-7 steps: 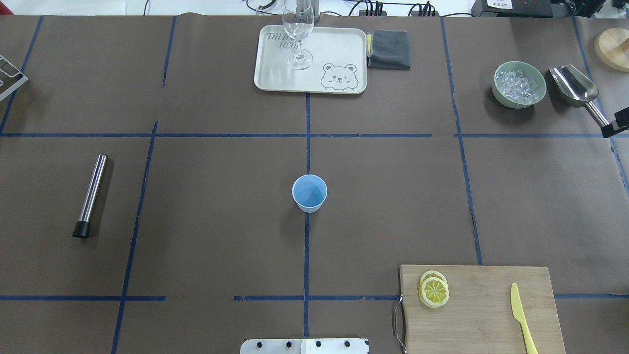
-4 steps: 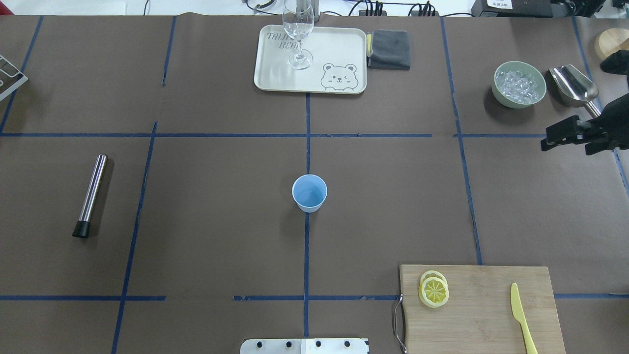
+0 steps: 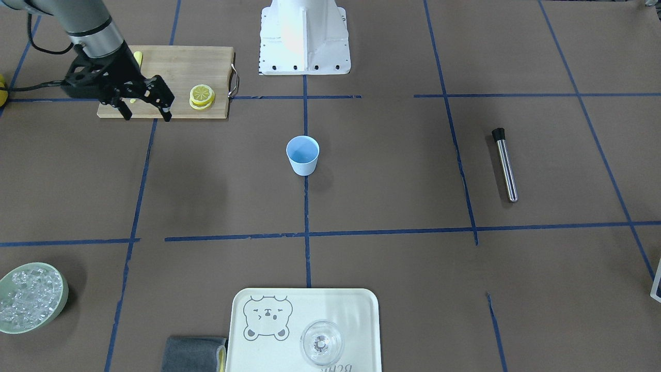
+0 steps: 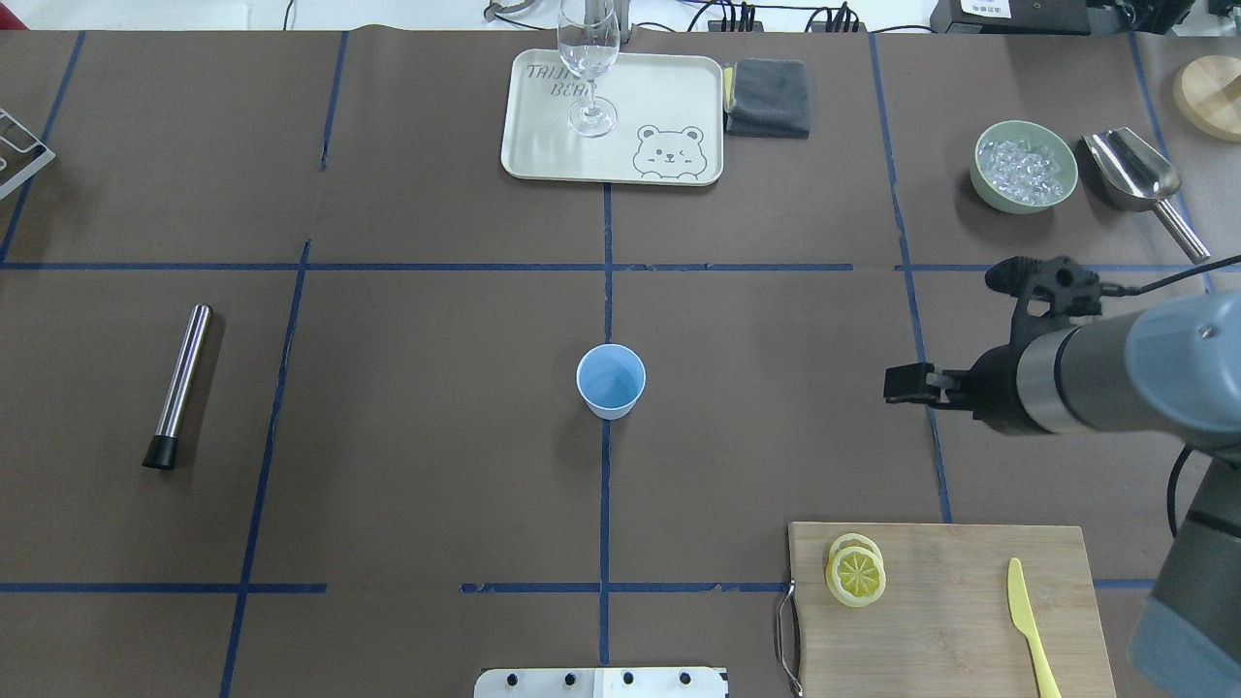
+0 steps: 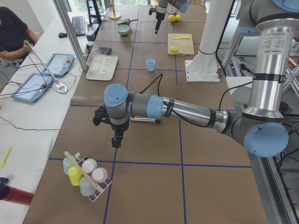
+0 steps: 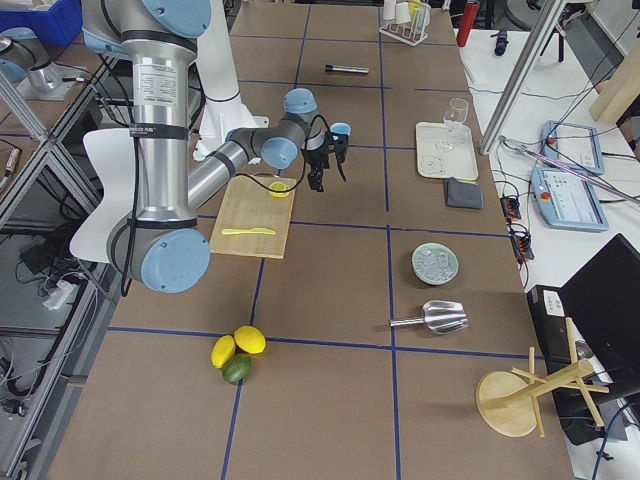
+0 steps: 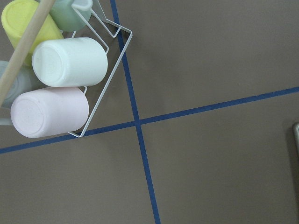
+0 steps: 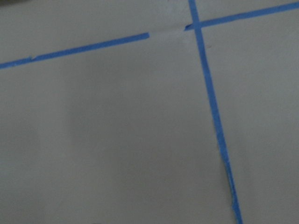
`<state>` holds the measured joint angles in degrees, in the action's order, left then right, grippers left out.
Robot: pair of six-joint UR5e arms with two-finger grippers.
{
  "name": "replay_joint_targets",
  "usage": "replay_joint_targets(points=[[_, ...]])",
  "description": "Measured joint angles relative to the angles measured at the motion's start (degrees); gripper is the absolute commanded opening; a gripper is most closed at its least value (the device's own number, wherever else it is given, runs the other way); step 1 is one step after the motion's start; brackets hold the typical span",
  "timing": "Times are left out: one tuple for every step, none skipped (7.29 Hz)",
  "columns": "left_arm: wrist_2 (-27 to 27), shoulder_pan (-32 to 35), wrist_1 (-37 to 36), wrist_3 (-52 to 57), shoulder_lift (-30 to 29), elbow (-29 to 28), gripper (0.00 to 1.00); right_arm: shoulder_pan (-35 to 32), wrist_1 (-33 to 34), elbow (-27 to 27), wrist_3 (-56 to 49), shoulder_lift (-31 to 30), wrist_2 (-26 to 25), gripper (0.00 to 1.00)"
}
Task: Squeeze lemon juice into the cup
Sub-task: 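Move the right gripper down toward the lemon slice on the cutting board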
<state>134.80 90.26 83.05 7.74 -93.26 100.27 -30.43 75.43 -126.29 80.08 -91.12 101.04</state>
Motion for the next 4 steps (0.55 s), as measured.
replay_joint_targets(points=[[0.0, 0.0, 0.1, 0.0, 0.0, 0.1, 1.00, 4.8, -0.2, -0.6, 3.4, -0.1, -3.7, 1.00], [-0.1, 0.0, 0.1, 0.0, 0.0, 0.1, 1.00, 8.5, -0.3, -0.9, 5.9, -0.2, -6.2, 1.00], [-0.1, 0.0, 0.1, 0.0, 0.0, 0.0, 1.00, 11.9, -0.5, -1.2, 8.1, -0.2, -8.8, 1.00], [-0.1, 0.0, 0.2, 0.0, 0.0, 0.0, 1.00, 15.1, -0.6, -1.4, 9.6, -0.2, -11.6, 1.00]])
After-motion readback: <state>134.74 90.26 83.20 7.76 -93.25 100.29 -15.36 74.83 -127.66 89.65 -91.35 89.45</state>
